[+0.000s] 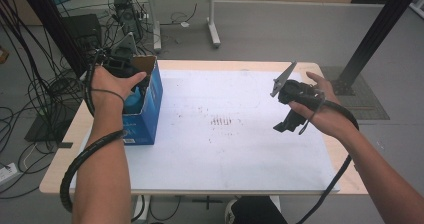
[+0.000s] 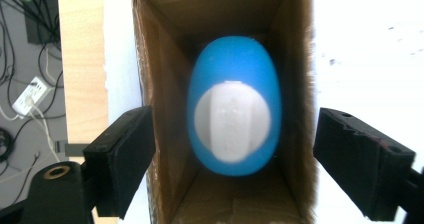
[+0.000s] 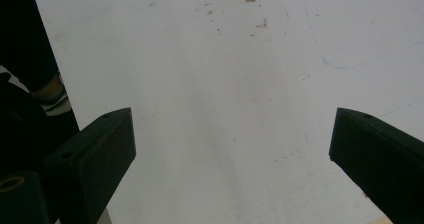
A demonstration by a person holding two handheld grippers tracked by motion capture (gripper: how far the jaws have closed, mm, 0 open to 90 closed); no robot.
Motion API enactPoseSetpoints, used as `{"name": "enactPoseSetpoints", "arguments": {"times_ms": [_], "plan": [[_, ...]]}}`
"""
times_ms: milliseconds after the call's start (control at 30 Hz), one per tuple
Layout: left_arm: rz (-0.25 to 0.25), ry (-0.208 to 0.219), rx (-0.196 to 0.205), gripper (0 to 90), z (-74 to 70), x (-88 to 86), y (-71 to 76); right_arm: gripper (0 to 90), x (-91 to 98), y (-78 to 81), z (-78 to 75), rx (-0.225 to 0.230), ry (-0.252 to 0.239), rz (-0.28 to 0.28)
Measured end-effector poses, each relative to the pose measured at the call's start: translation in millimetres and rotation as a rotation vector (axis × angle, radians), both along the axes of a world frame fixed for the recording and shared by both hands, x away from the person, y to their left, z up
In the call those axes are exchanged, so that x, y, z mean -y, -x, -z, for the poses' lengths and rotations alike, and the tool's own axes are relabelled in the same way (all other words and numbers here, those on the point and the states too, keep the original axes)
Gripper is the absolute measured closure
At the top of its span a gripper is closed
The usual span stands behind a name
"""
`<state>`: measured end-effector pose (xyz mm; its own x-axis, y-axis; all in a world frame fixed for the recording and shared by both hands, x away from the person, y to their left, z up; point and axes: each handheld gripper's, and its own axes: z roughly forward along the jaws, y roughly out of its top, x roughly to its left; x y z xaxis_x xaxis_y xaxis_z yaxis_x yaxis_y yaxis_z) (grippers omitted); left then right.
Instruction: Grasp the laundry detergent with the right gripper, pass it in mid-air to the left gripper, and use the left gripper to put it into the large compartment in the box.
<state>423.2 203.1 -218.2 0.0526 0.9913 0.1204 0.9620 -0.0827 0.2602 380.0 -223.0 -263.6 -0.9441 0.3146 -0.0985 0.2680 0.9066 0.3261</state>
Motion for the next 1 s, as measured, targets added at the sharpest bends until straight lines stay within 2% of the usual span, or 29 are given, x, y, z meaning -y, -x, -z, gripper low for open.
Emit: {"name": "enactPoseSetpoints", "arguments": {"times_ms": [200, 400, 633, 1000], "plan": [[0.075, -0.001, 0.042, 10.7, -20.1, 18.4, 6.0, 4.5, -2.2, -7.5, -0.3, -0.013, 0.009, 0.011], [0.146, -0.03, 0.044, 8.9, -29.8, 43.5, 8.3, 4.5, -3.6, -13.6, -1.5, -0.022, 0.018, 0.013], [0.218, -0.048, 0.02, 8.8, -31.0, 74.3, 6.0, 4.5, 1.8, -23.5, -2.6, -0.036, 0.02, 0.03], [0.307, -0.061, 0.018, 8.9, -33.4, 117.1, 0.2, 4.5, 11.2, -30.8, -5.8, -0.042, 0.017, 0.055]]}}
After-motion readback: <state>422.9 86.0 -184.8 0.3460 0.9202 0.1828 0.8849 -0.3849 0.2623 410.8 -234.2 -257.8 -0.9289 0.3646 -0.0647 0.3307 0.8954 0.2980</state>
